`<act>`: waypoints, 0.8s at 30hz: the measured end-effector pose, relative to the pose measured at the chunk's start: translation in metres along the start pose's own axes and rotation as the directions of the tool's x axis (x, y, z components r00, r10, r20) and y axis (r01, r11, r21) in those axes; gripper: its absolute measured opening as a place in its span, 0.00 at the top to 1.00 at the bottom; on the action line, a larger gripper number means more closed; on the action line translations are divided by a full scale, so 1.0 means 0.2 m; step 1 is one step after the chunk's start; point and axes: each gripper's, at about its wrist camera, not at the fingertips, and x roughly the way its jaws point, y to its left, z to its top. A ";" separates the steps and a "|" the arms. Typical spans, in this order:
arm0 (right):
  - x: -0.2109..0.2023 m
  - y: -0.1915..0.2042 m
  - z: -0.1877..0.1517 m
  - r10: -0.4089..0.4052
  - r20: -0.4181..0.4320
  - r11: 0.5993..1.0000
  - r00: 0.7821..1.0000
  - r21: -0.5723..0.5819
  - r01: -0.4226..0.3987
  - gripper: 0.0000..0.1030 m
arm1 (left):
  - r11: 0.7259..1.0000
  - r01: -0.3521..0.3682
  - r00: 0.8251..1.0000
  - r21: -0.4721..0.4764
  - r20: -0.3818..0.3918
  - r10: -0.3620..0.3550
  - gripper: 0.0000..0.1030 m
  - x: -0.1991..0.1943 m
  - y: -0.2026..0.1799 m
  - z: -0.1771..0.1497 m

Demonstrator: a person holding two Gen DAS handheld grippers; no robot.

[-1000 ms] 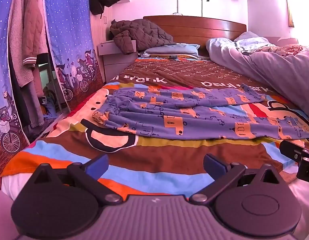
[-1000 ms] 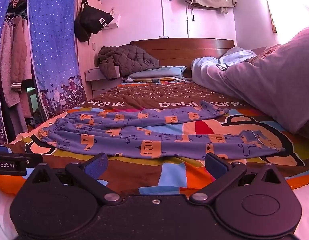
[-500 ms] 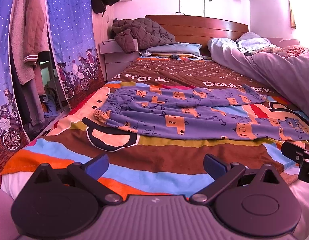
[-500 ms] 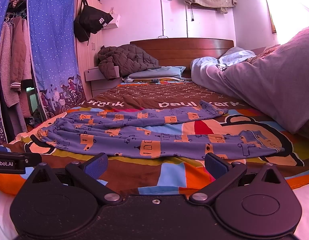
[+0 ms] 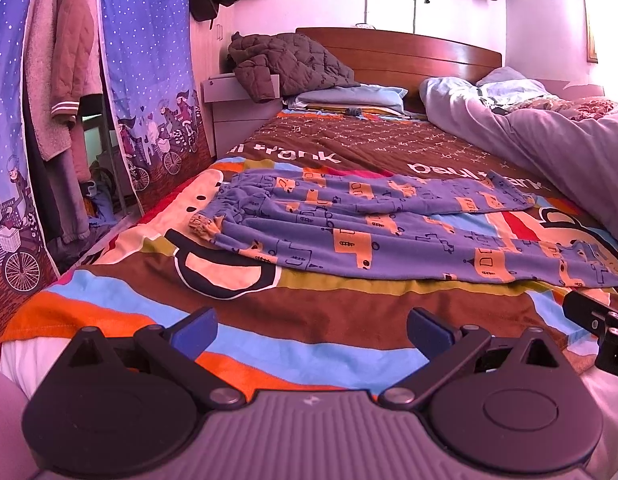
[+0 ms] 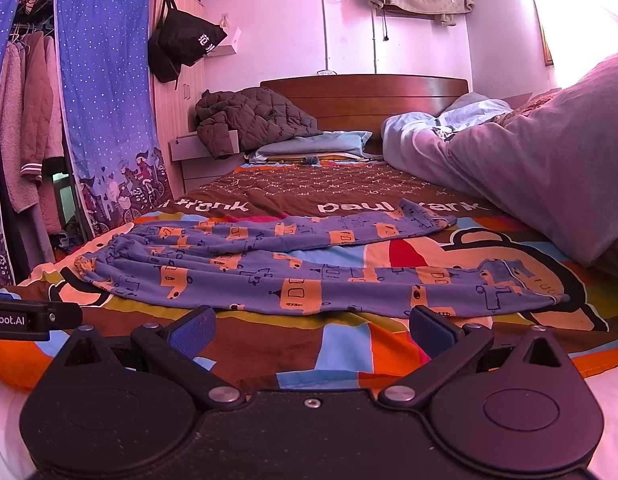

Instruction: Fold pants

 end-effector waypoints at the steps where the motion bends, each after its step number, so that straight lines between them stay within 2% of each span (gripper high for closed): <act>1: 0.00 0.00 0.00 0.000 0.000 1.000 1.000 0.000 0.000 0.01 | 1.000 0.000 1.000 -0.002 0.000 0.000 0.00 0.00 0.00 0.00; 24: 0.01 -0.03 -0.01 0.001 -0.001 1.000 1.000 0.005 -0.001 0.01 | 1.000 0.000 1.000 -0.009 -0.003 0.000 0.00 0.00 0.01 0.00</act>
